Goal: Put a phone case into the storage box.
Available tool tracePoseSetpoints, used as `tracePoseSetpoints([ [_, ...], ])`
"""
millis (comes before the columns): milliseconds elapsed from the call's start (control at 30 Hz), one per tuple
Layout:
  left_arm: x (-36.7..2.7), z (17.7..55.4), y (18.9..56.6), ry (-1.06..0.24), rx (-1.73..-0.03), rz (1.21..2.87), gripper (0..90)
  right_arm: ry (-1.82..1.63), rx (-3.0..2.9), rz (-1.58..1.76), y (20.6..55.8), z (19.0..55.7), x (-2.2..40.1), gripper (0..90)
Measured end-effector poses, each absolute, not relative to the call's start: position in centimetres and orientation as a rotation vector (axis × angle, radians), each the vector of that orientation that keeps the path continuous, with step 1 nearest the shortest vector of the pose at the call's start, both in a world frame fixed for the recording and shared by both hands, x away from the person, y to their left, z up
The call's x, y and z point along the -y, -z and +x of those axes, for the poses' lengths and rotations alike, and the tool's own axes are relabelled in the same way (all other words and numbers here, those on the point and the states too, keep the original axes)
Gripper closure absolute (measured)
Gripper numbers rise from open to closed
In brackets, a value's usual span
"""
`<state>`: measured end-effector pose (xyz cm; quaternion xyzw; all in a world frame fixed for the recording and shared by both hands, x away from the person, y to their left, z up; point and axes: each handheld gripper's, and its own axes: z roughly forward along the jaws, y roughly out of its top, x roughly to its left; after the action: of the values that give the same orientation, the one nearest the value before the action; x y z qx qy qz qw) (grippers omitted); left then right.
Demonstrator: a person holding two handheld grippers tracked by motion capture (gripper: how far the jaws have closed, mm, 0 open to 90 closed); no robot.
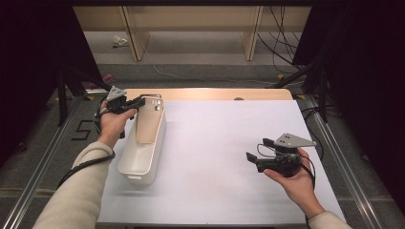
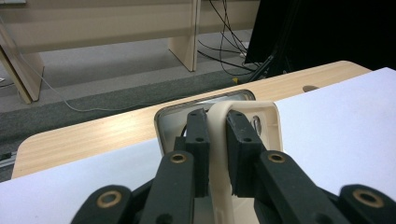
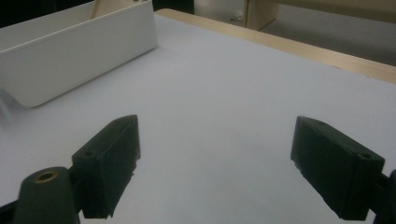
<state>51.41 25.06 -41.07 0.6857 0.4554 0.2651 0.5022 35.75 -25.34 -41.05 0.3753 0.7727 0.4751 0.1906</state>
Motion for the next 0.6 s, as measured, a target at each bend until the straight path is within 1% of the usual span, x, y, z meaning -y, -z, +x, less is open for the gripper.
tracePoseSetpoints([
  [433,-25.33,51.66,41.36,-0.651,-1.115,1.668,78.9,-1.335,-2.174,1.052,41.09,35.77,25.31,16.7],
  [600,-25.31,51.76,41.48,-0.676,-1.129,1.685,77.4,-1.332,-2.175,1.053,41.10,35.78,25.32,16.7],
])
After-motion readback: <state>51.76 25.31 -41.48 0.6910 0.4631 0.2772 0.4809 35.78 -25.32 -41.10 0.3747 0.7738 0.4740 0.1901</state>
